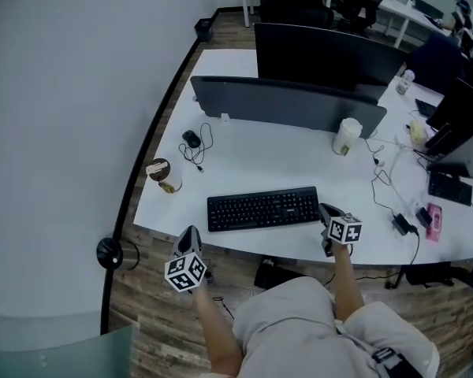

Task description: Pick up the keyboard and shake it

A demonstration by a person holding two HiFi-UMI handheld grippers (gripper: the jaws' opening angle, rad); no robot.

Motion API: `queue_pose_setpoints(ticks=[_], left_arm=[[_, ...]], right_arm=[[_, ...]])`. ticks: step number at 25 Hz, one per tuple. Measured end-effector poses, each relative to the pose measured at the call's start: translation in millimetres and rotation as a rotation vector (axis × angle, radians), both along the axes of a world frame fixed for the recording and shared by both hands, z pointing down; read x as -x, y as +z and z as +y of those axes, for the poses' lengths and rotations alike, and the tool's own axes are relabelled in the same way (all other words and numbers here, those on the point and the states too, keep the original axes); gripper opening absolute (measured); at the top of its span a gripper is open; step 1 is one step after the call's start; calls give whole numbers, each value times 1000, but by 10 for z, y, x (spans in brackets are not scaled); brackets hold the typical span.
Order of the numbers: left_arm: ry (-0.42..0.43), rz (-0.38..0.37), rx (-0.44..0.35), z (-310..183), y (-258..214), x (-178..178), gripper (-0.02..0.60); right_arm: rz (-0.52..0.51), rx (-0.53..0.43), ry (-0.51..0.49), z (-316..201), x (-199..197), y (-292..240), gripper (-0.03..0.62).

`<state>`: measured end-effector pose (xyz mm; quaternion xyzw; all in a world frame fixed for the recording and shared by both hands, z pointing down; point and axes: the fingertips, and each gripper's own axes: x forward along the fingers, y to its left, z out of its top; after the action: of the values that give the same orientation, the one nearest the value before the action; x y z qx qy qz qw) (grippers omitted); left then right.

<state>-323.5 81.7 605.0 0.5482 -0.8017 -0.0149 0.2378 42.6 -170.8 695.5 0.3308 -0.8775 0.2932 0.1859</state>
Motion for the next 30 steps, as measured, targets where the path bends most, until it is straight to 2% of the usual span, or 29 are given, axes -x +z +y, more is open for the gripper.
queue_pose_setpoints(ticks=[8, 11, 17, 20, 23, 25, 27, 29, 30], left_arm=[[35, 31, 19, -324, 201, 501, 13], [51, 41, 50, -396, 315, 689, 12], [129, 68, 115, -640, 651, 715, 12], [186, 118, 132, -752, 851, 667, 14], [247, 211, 131, -746, 1012, 590, 14], [253, 237, 140, -716, 1133, 591, 14], [259, 184, 187, -742, 1254, 599, 15], [307, 118, 251, -815, 1345, 522, 32], [331, 120, 270, -854, 1376, 470, 52]], right_arm=[[-10, 62, 58, -291, 68, 140, 40], [-24, 82, 95, -402, 130, 240, 40], [9, 57, 92, -525, 249, 301, 40], [0, 89, 33, -527, 331, 366, 40], [-11, 145, -46, -480, 373, 447, 40], [-11, 181, -54, -488, 325, 527, 40], [-17, 201, -38, -522, 258, 575, 40], [-29, 214, -27, -547, 208, 595, 41], [-27, 225, -24, -553, 191, 625, 43]])
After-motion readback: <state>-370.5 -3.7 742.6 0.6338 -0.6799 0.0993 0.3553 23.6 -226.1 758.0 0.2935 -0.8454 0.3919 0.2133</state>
